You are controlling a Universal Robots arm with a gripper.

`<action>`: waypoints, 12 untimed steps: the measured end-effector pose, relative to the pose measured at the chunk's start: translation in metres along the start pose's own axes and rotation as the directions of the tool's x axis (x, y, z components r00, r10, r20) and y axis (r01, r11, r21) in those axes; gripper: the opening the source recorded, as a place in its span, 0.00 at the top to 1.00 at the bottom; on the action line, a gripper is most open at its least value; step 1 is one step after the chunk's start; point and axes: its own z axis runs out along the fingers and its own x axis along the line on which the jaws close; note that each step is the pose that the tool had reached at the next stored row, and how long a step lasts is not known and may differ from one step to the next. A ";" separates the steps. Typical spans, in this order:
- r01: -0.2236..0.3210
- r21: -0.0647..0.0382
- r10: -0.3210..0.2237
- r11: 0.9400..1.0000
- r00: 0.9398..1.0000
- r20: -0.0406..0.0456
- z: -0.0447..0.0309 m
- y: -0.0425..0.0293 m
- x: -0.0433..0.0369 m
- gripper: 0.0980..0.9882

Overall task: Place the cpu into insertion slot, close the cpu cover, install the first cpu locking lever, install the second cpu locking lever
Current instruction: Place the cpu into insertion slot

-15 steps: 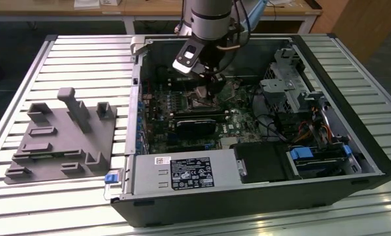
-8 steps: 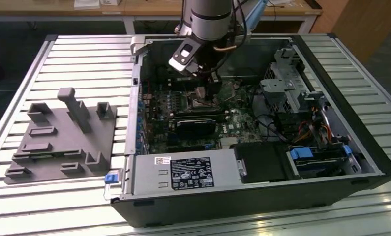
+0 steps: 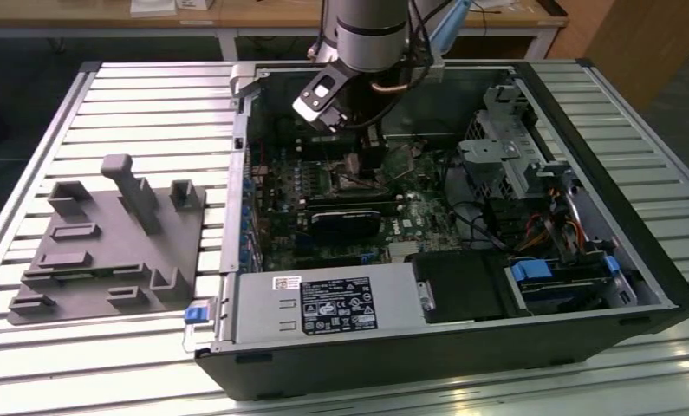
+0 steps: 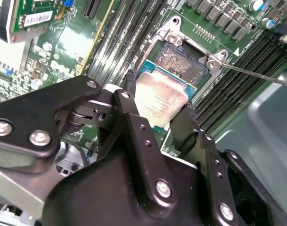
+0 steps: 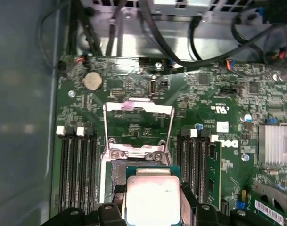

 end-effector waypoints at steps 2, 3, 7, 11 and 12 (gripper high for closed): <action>-0.009 -0.001 0.009 1.000 1.000 0.008 0.0005 0.0000 0.0005 0.51; -0.009 -0.005 0.009 1.000 1.000 0.013 0.0008 -0.0003 0.0012 0.51; -0.009 -0.055 0.011 0.998 1.000 0.019 0.0014 -0.0054 0.0026 0.51; -0.010 -0.086 0.012 0.996 1.000 0.018 0.0038 -0.0102 0.0028 0.51; -0.010 -0.088 0.012 0.996 1.000 0.018 0.0045 -0.0112 0.0029 0.51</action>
